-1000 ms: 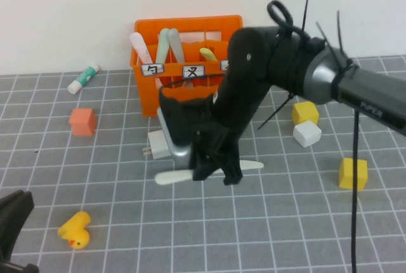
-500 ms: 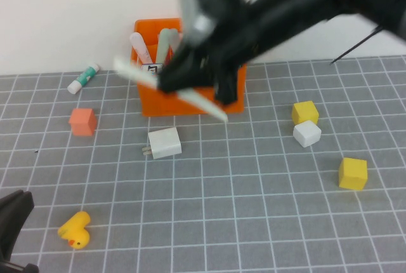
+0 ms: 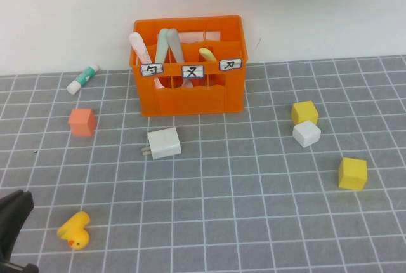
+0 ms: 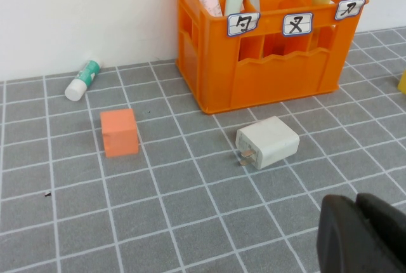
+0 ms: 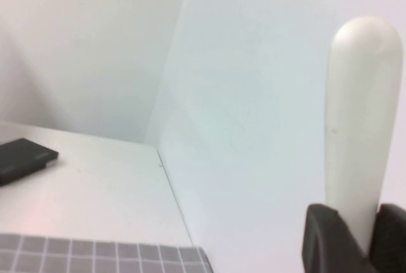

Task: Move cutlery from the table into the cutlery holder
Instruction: Place the knife on the box

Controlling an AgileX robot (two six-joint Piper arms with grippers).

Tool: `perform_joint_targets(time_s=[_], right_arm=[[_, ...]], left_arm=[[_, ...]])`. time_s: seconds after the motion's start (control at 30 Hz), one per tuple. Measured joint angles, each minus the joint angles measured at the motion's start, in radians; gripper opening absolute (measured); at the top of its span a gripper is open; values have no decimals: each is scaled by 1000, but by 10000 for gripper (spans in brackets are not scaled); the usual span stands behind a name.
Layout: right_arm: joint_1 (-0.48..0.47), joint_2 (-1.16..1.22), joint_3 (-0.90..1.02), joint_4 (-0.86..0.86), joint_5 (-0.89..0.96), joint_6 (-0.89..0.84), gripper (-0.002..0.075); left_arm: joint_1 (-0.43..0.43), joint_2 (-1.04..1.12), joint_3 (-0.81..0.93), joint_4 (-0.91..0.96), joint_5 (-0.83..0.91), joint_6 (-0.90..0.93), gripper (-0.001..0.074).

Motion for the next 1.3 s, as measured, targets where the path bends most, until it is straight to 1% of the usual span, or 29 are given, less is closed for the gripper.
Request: perform_joint_targets(time_s=[0.33,0.73,1.3], right_arm=[[4,126,0,16,-73,-124,127],[4,247,0,22,-174,-150,127],[8,317,0,29,-188,-154,127]], left_arm=[[0,0,0,2,0,0,-1],[0,0,0,4,0,7,-1],[0,0,0,4,0,8,-1]])
